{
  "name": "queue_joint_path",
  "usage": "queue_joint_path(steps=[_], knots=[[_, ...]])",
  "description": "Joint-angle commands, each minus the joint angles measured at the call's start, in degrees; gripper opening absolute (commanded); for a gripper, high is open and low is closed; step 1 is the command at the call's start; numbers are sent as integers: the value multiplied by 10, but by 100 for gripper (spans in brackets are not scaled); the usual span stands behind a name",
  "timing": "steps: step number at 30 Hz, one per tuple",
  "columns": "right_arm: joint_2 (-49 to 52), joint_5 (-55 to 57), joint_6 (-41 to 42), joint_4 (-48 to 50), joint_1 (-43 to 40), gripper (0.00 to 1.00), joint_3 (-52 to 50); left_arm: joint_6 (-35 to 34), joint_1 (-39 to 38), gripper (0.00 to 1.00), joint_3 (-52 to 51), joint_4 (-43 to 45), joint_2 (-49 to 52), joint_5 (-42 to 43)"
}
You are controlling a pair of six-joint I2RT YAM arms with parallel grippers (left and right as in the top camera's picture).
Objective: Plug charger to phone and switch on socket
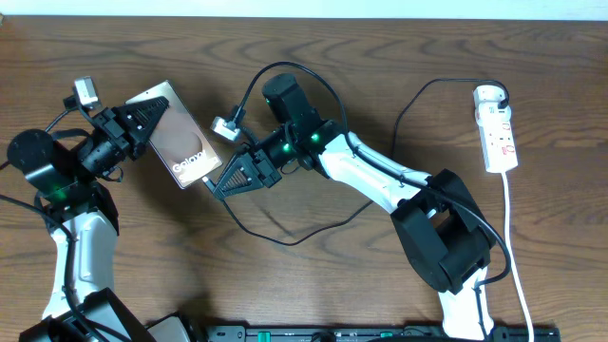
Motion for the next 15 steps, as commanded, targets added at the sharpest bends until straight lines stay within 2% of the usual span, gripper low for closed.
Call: queue_joint_path(steps=[1,15], knots=[[6,-7,8,0,-1,1,3,6,-2,7,6,6,-5,12],[6,-1,92,33,-1,1,3,24,-2,7,6,6,-5,18]])
